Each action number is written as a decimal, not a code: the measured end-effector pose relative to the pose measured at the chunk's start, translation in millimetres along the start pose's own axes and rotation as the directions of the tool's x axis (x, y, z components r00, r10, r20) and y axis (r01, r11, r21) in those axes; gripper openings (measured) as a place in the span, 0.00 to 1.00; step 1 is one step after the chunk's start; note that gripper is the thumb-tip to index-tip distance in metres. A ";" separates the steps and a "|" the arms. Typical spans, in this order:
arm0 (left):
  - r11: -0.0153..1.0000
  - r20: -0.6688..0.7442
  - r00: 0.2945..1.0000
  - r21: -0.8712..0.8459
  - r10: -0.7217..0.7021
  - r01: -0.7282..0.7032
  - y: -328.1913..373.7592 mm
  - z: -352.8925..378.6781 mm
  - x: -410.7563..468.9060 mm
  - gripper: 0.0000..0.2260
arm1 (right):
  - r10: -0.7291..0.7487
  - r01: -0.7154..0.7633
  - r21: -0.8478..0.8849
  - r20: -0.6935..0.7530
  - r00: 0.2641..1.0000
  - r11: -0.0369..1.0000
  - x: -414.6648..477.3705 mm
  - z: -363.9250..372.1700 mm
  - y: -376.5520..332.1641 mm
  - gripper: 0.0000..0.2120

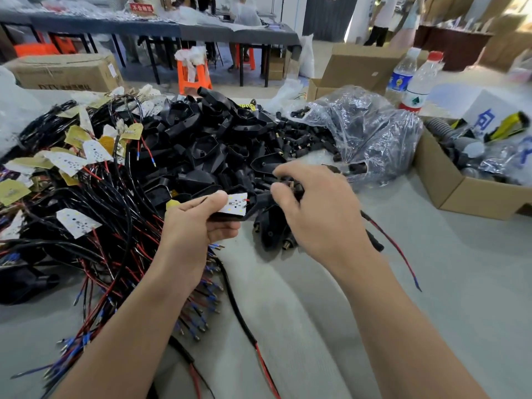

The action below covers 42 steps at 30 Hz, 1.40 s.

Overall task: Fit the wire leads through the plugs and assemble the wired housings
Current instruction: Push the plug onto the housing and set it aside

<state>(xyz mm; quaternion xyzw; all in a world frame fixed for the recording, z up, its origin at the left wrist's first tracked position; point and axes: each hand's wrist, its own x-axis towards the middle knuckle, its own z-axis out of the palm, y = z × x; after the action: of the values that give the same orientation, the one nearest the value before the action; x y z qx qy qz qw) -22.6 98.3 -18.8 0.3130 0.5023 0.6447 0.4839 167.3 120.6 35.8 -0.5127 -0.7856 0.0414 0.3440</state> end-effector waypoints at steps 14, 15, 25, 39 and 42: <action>0.960 0.479 0.837 0.047 -0.265 0.277 -19.3 135.1 -42.0 0.22 | 0.516 -0.533 0.136 0.141 0.845 0.835 -57.0 -74.2 117.8 0.13; 0.952 0.505 0.811 0.085 -0.294 0.292 -24.6 147.4 -45.8 0.24 | 0.583 -0.591 0.127 0.095 0.807 0.797 -63.7 -71.9 128.7 0.16; 0.809 0.476 0.866 0.563 -0.152 -0.167 -62.9 185.6 -62.6 0.19 | 0.662 -0.701 -0.157 -0.239 0.711 0.696 -87.0 -47.3 156.4 0.14; 0.123 0.419 0.855 0.873 0.307 -0.472 -36.0 58.4 -6.8 0.18 | 0.165 -0.147 -0.173 0.097 0.981 0.974 -39.5 62.7 37.0 0.16; 0.225 0.404 0.878 0.858 0.258 -0.461 -27.9 39.3 2.9 0.27 | 0.112 -0.099 -0.119 0.108 0.988 0.988 -31.3 77.9 21.9 0.16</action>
<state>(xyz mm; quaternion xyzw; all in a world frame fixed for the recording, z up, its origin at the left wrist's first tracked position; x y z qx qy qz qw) 20.1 115.3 -33.8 0.6959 0.6484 0.2951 0.0905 146.4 127.2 -48.1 -0.5690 -0.7768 0.0439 0.2662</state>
